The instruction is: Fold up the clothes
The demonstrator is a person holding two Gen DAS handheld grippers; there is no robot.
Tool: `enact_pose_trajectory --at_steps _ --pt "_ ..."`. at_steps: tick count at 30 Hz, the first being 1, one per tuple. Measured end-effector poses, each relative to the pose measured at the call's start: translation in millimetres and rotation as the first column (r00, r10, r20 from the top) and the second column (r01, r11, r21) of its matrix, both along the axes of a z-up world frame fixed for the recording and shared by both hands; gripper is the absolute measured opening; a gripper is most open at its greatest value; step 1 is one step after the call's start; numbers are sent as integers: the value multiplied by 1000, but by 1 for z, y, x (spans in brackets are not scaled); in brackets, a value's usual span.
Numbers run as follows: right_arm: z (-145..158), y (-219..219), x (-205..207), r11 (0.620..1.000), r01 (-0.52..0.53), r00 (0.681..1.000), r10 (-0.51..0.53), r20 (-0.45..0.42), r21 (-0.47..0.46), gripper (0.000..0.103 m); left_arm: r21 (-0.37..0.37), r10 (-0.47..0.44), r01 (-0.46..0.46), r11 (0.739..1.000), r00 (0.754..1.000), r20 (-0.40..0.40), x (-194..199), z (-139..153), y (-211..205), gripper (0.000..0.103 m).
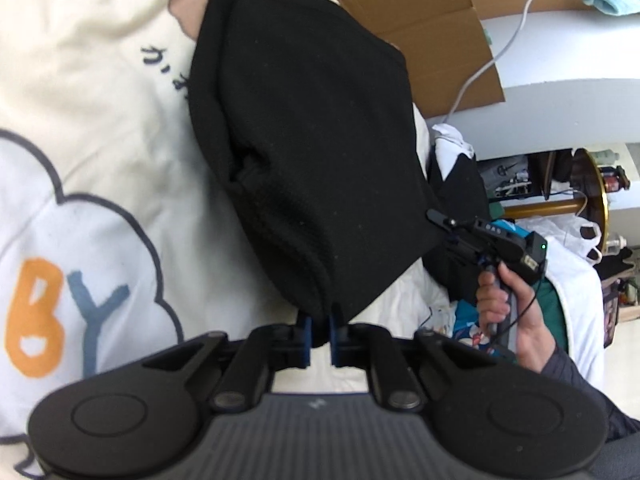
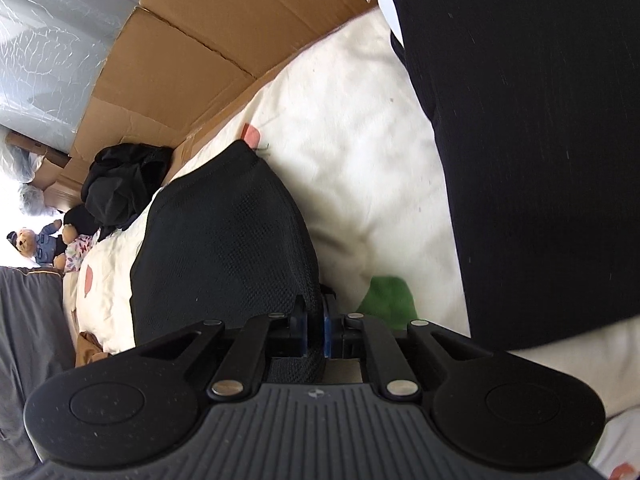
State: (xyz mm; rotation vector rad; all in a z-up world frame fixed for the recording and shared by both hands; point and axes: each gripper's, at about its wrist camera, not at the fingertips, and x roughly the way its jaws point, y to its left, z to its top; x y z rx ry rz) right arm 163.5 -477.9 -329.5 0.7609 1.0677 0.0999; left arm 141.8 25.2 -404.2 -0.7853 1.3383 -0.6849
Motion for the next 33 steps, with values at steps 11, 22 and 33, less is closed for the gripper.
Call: enact_pose_trajectory --at_steps 11,22,33 --pt "4 -8 -9 1000 21 1000 -21 -11 8 35 138 -15 14 990 1000 3 3 20 63 13" --pt "8 -10 -36 991 111 993 -108 -41 81 49 259 -61 3 966 974 217 64 90 63 63" --pt "0 -9 -44 985 135 989 -128 -73 110 50 286 -237 151 946 926 293 136 125 -15 76"
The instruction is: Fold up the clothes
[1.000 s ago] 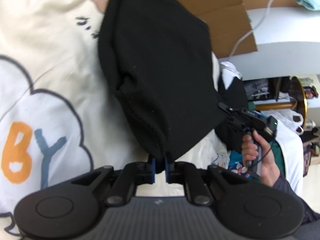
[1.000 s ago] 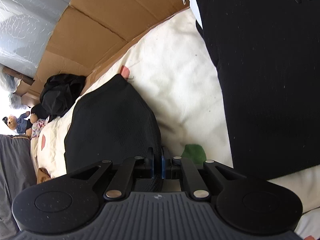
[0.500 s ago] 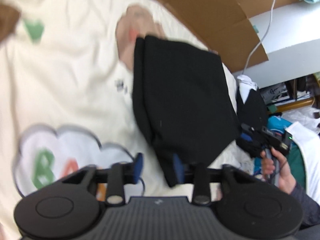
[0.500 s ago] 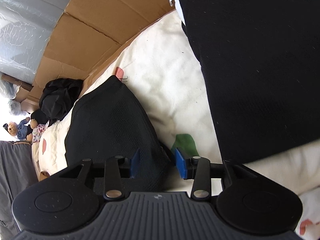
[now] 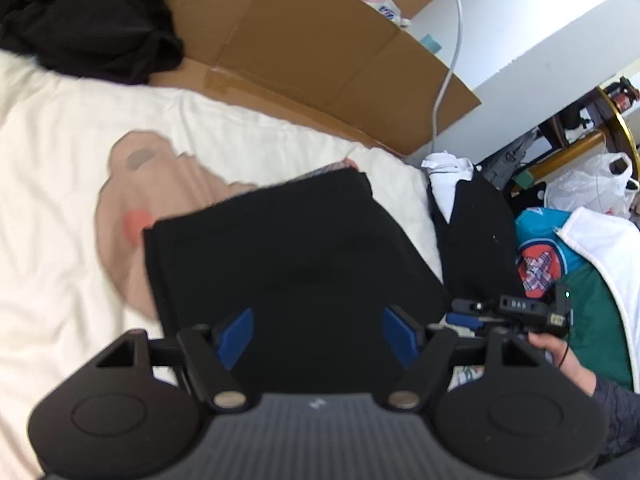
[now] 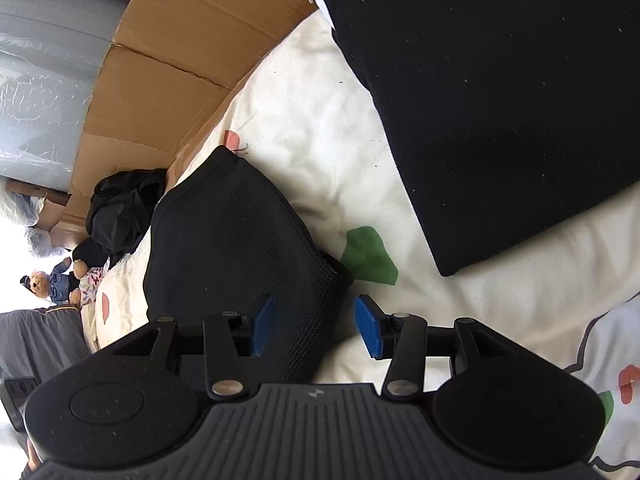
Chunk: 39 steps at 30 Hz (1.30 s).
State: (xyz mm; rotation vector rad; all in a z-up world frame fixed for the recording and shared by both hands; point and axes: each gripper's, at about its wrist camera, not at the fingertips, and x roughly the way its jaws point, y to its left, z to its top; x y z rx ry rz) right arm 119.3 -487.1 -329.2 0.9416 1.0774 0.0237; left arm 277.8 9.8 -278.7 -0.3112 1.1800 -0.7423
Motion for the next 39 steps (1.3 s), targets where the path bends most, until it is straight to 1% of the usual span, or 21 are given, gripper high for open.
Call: enact_pose_trajectory --at_steps 1,2,4,7,10,13,16,17,18,20,23,25,27,28,33,36,39 --pt "-1 1 0 1000 3 1000 -3 -2 4 50 -2 -10 10 1000 1000 -1 4 0 -4 80" --pt "-2 1 -1 1000 6 1000 -6 -4 8 50 2 -28 28 1000 1000 -1 10 1 -9 82" --pt "-3 3 -1 1000 2 1000 -1 -5 12 51 17 -66 66 998 998 5 26 2 -22 83" --pt "-5 8 0 1000 -7 1000 7 -13 5 55 50 -98 97 994 995 26 50 7 -38 83" --pt "-7 12 2 1000 -21 1000 21 -16 2 56 72 -132 129 989 991 26 71 7 -56 83" --pt "-10 14 4 1000 -30 999 30 -19 -5 57 81 -167 166 983 986 14 86 3 -70 83" --pt "-12 14 6 999 -36 999 35 -27 -20 58 72 -192 191 979 981 -3 99 -5 -86 83" --pt "-13 14 6 999 -35 999 35 -32 -26 58 64 -195 195 979 981 -8 103 -9 -92 84" --pt "-14 14 6 999 -35 999 34 -34 -27 59 59 -200 200 978 980 -12 107 -13 -98 88" --pt "-15 14 6 999 -33 999 32 -40 -34 62 62 -218 219 974 976 -19 113 -20 -107 89" --pt "-17 17 6 999 -31 999 30 -44 -38 63 86 -265 266 960 964 -21 117 -29 -123 90" --pt "-19 19 6 999 -32 999 30 -43 -35 63 107 -305 304 947 952 -2 117 -32 -133 91" --pt "-20 21 7 999 -32 999 31 -42 -30 64 104 -337 333 937 941 25 117 -33 -140 95" --pt "-20 22 7 999 -33 999 32 -42 -28 64 99 -345 340 935 938 27 117 -35 -142 96" --pt "-22 26 11 998 -44 998 43 -48 -34 64 171 -417 402 899 907 59 117 -49 -157 96" --pt "-23 27 12 999 -42 998 41 -53 -31 65 188 -444 431 883 895 35 119 -62 -161 96" --pt "-24 29 11 999 -29 998 28 -56 -19 65 196 -454 445 874 891 0 123 -77 -159 96"
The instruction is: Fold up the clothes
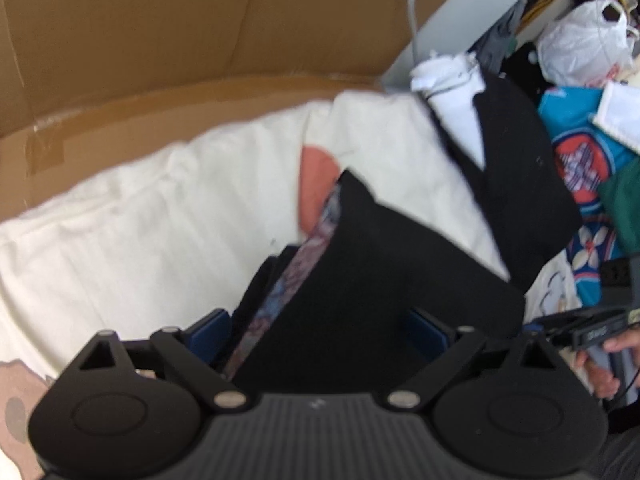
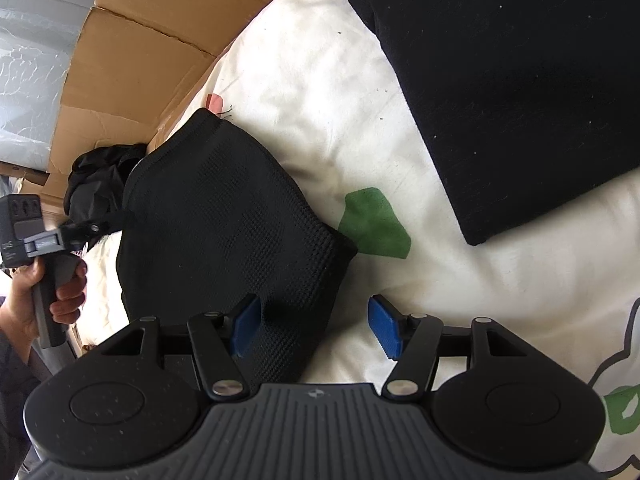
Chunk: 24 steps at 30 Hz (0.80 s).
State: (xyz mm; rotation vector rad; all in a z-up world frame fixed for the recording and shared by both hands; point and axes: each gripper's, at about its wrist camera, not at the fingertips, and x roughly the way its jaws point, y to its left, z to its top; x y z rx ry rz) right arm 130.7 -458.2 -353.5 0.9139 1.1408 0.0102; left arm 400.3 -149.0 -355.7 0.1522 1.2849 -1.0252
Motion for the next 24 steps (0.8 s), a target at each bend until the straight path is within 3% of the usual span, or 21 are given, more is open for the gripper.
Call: enact_pose_trajectory --at_steps 6,12,15,16,20,22,24 --pt "-4 6 -2 1000 22 1000 -22 6 2 65 -37 -14 12 999 997 -81 12 -22 9 98" --pt "-7 14 -2 998 50 998 -49 36 -23 65 -39 -89 86 995 994 -70 12 -24 0 97" --pt "-8 19 0 997 70 997 -68 46 -26 65 -19 -148 148 989 988 -48 10 -22 -4 84" --pt "-9 20 0 997 76 996 -75 46 -24 65 -20 -150 149 989 987 -57 11 -22 -4 76" --pt "-7 23 0 994 100 995 -98 36 -40 64 -18 -135 134 991 989 -64 8 -21 -4 61" --pt "-1 26 -4 988 121 993 -120 19 -98 59 -11 -141 140 990 988 -57 4 -19 -6 49" --pt "6 29 -8 982 116 993 -113 26 -150 59 -7 -117 117 993 991 -67 5 -16 -5 44"
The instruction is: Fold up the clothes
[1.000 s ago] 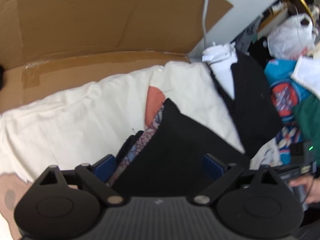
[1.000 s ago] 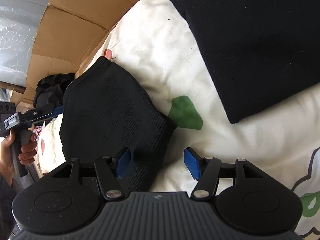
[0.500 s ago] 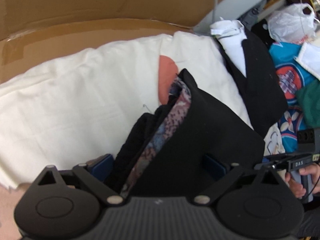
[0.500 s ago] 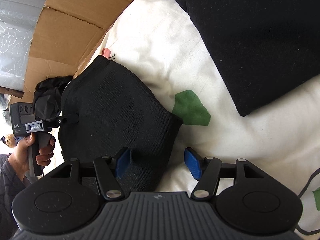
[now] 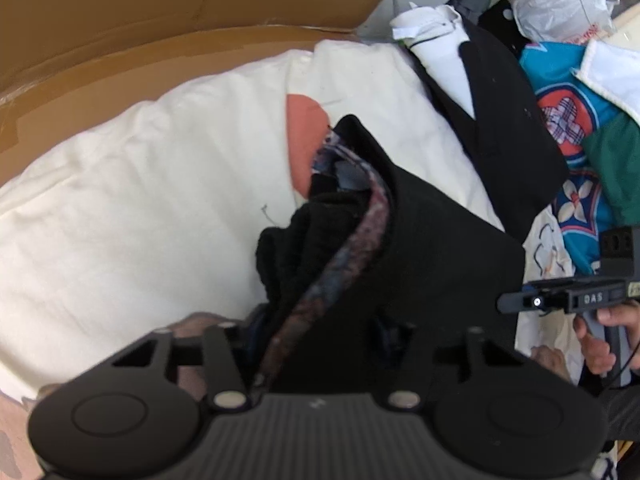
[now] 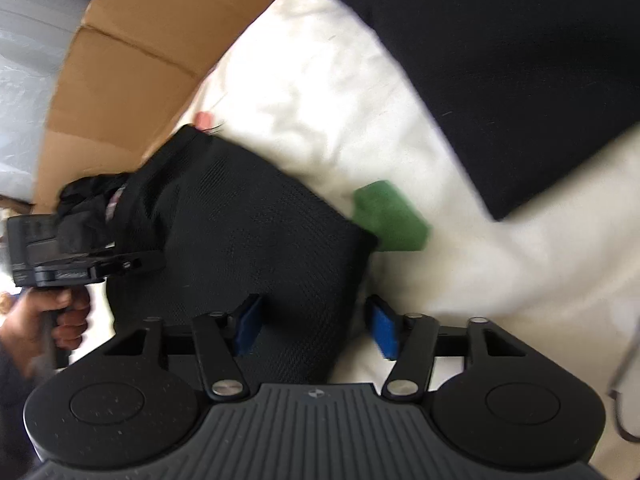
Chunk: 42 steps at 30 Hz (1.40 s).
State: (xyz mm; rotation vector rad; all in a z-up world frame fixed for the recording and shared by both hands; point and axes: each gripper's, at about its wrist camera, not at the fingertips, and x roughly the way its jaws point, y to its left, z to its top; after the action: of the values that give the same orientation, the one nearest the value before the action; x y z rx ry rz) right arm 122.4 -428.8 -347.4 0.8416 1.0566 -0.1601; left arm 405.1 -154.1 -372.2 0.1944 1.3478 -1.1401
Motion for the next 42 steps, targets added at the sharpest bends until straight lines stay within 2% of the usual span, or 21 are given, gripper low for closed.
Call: enact_pose_trajectory --at_steps 6,9,11,12,13,14,16,19,24,32,39,42 --pt "1 -4 -3 998 53 998 -53 14 -23 60 -14 49 -48 999 998 42 -7 7 2 36" --pt "-4 1 4 999 36 999 -35 17 -25 60 -26 65 -63 998 993 100 -15 10 1 35" --pt "-4 5 10 999 20 999 -19 26 -31 60 -37 87 -84 996 991 106 -16 9 3 35" --pt "-4 8 14 999 9 999 -8 32 -32 53 -42 100 -96 994 990 103 -17 9 4 35" --pt "-2 9 16 1000 4 1000 -3 31 -29 42 -46 112 -108 993 989 98 -16 9 4 35" --pt "-2 11 22 999 -8 1000 9 22 -31 40 -52 127 -122 991 987 96 -17 9 6 35" --pt "0 12 25 999 -14 1000 15 19 -36 25 -66 149 -143 988 985 92 -18 11 8 34" --pt "8 12 22 999 -29 999 31 43 -38 21 -90 176 -168 982 981 87 -21 15 10 33" --pt "23 12 18 998 -43 996 47 76 -55 19 -145 224 -211 967 972 78 -32 30 23 32" --pt "74 28 20 987 -104 977 124 170 -126 18 -209 307 -286 935 949 76 -45 74 56 31" --pt "149 46 23 957 -154 937 220 271 -246 18 -279 383 -339 898 916 120 -68 135 85 29" --pt "176 45 23 949 -160 923 241 299 -272 18 -315 407 -346 884 901 150 -78 170 93 29"
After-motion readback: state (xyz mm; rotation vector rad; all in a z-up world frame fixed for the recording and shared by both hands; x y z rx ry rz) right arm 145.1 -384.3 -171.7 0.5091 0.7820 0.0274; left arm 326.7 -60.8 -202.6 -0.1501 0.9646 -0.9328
